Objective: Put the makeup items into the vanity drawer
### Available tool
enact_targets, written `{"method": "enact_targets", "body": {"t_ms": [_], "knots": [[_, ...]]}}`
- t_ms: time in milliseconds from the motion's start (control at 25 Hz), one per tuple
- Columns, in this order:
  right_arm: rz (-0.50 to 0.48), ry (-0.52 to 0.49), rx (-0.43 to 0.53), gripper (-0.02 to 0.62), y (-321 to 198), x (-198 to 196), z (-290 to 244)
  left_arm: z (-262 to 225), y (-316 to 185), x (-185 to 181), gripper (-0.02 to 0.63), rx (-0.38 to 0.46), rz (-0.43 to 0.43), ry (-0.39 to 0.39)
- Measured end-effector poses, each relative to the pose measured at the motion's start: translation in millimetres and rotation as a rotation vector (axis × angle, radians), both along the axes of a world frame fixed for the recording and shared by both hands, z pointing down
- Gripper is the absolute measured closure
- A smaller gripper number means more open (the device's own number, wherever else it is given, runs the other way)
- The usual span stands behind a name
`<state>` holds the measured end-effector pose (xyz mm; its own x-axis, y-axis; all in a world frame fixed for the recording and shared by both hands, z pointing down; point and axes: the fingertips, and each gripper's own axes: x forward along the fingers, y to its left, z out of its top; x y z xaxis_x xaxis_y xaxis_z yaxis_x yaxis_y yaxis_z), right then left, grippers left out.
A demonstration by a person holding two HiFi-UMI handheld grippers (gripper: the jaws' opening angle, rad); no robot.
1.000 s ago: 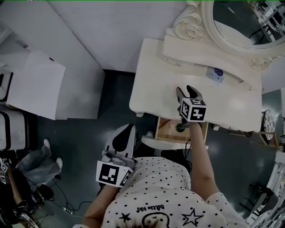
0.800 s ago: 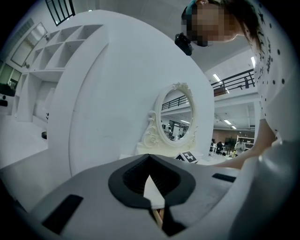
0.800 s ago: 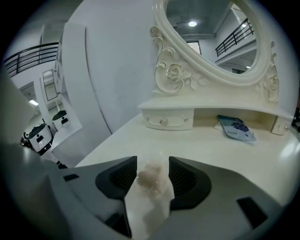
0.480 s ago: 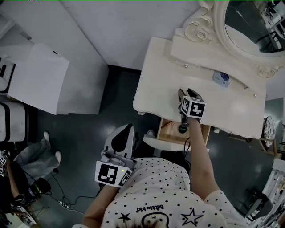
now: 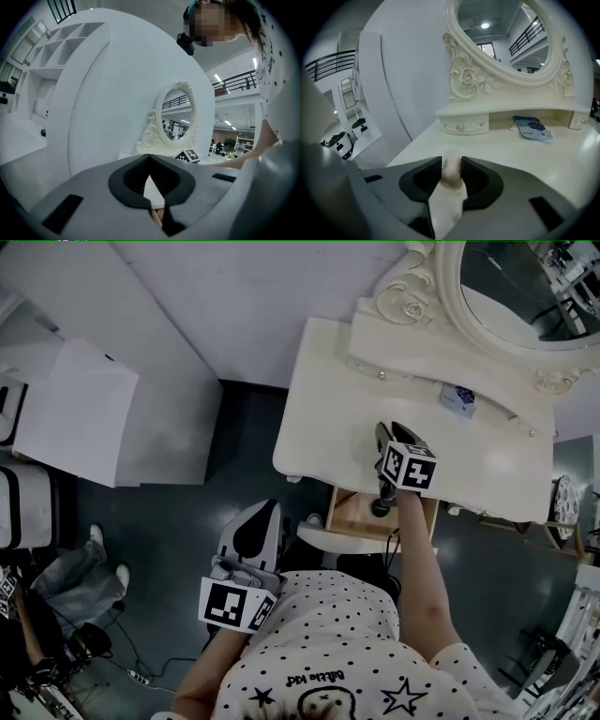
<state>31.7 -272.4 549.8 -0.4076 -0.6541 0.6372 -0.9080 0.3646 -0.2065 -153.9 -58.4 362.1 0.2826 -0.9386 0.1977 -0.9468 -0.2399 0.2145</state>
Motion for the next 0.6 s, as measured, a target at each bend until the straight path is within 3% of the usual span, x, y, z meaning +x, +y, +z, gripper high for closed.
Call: {"method": "enact_targets", "body": {"t_ms": [320, 600], "knots": [[0.027, -0.116, 0.154, 0.457, 32, 18, -75, -3, 1, 14, 0.611, 0.014, 0.051, 0.005], [0.094, -0.192, 0.277, 0.457, 79, 56, -136, -4, -2, 28, 0.611, 0.034, 0.109, 0.005]]}}
